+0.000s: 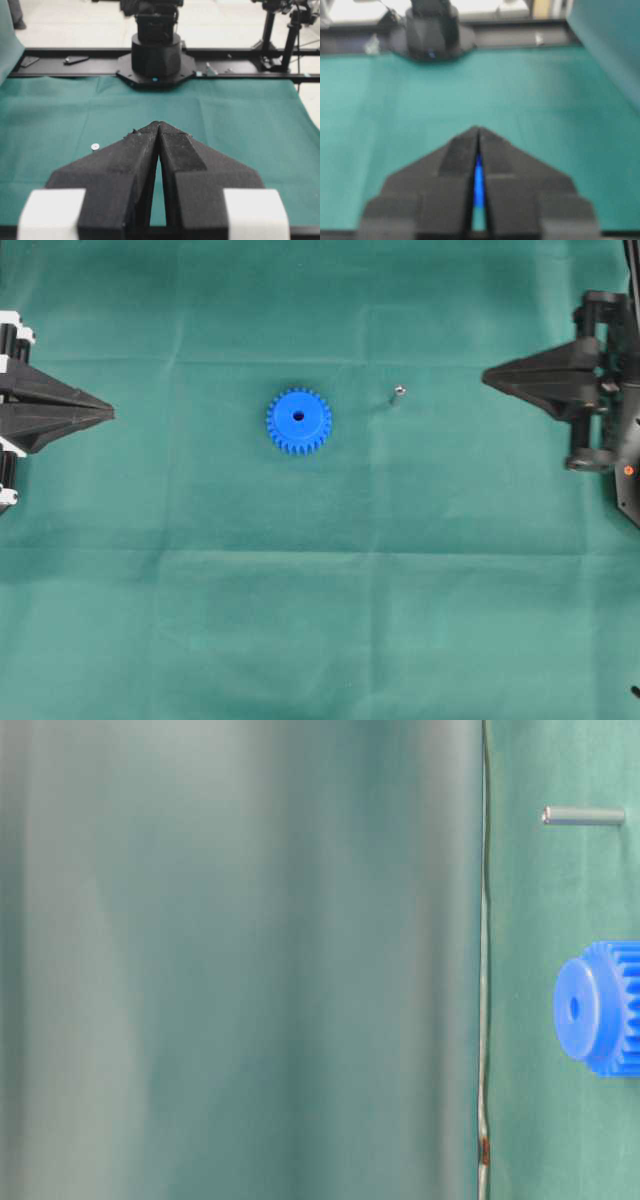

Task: Insert the shaft placed at a random location into the center hole of the medium gear at another random location.
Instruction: 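Move the right gripper to the silver shaft and grasp it upright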

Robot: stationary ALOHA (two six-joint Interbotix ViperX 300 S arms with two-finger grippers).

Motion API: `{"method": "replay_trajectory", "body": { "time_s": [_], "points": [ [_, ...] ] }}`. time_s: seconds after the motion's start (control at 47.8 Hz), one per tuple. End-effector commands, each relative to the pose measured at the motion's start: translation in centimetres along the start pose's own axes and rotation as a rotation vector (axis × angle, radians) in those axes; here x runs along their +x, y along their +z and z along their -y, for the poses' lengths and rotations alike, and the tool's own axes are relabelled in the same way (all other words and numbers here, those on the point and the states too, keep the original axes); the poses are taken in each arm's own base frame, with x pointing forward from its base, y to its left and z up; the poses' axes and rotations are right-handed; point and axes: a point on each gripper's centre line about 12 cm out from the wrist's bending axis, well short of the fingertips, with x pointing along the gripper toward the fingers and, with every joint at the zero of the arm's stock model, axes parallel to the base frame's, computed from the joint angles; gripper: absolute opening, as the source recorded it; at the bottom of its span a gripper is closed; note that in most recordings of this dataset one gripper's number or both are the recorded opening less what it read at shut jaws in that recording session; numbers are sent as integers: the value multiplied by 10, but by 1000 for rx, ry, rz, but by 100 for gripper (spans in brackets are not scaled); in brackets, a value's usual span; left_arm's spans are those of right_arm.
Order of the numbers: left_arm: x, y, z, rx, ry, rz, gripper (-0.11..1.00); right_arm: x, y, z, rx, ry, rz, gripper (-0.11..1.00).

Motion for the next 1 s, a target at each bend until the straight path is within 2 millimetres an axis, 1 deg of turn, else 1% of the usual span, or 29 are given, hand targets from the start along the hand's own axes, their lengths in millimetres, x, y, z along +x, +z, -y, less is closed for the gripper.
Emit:
{"method": "replay_trajectory", "body": {
  "time_s": [0.0, 0.105, 0.188, 0.23, 0.251, 0.272, 0.334, 0.397, 0.627, 0.815, 0.982],
  "points": [
    [2, 10, 1, 1, -4, 25, 0, 13, 1, 7, 18, -30, 6, 20],
    [2, 9, 1, 1, -4, 21, 0, 28, -12, 14, 23, -56, -40, 50],
    [3, 9, 0, 1, -2, 17, 0, 40, -29, 20, 22, -75, -96, 76],
    [3, 8, 1, 1, -4, 15, 0, 45, -36, 22, 24, -84, -119, 86],
    [3, 8, 1, 1, -4, 15, 0, 48, -42, 24, 26, -90, -136, 89],
    [3, 8, 1, 1, -4, 14, 0, 51, -46, 25, 27, -91, -148, 90],
    [3, 7, 0, 1, -2, 11, 0, 57, -56, 28, 30, -100, -174, 85],
    [3, 7, 0, 1, -2, 11, 0, 64, -67, 30, 35, -108, -203, 82],
    [3, 5, 1, 0, -4, -3, 0, 82, -99, 37, 43, -126, -284, 83],
    [3, 2, 0, 0, -2, -25, 0, 92, -116, 39, 57, -136, -331, 83],
    [3, 1, 1, -5, -3, -31, 0, 95, -128, 41, 65, -143, -359, 82]
  ]
}}
